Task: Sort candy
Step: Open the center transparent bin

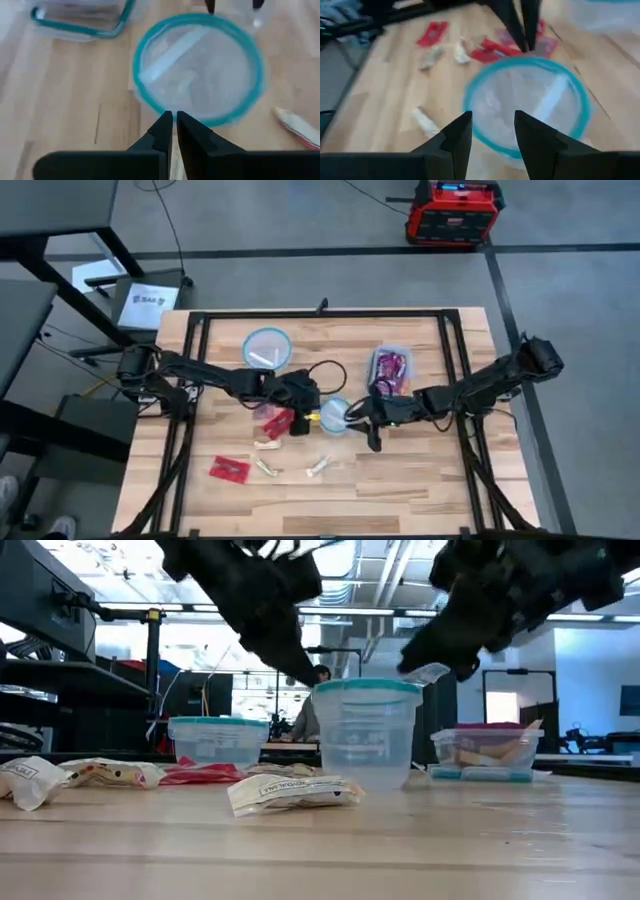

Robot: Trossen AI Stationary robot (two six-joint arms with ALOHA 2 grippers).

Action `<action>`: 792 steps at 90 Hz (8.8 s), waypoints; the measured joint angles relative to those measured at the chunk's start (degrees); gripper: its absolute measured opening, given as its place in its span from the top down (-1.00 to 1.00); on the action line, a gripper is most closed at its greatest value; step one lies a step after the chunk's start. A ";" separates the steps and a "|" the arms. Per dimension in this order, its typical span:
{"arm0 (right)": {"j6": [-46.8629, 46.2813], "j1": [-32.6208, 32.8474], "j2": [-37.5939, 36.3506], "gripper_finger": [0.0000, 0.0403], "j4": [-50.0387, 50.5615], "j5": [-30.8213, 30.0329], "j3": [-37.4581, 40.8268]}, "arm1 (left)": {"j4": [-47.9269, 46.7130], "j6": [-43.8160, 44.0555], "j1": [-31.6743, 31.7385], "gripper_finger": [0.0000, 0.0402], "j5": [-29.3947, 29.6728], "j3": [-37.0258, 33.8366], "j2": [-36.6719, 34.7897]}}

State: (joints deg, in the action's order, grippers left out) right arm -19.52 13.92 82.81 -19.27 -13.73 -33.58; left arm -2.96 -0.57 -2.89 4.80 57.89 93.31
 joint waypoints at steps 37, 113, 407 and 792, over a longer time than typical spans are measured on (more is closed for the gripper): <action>4.50 -5.12 -1.34 0.33 3.37 0.41 0.00 | 0.98 4.23 -3.86 0.94 -0.69 -0.09 0.27; -28.67 16.83 3.70 0.33 0.61 -17.51 -1.48 | 15.41 -9.14 1.35 0.94 -10.52 5.27 6.05; -15.50 19.82 23.13 0.33 -30.57 -32.73 -1.40 | 10.68 -8.02 5.70 0.94 -14.68 9.03 6.49; -6.21 13.61 24.52 0.13 -57.28 -19.92 14.58 | 22.42 -4.56 3.19 0.94 -22.55 13.92 25.28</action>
State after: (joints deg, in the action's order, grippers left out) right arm -25.73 27.53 107.33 -76.55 -33.65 -19.00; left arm 19.46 -5.14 0.30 -17.74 71.81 118.60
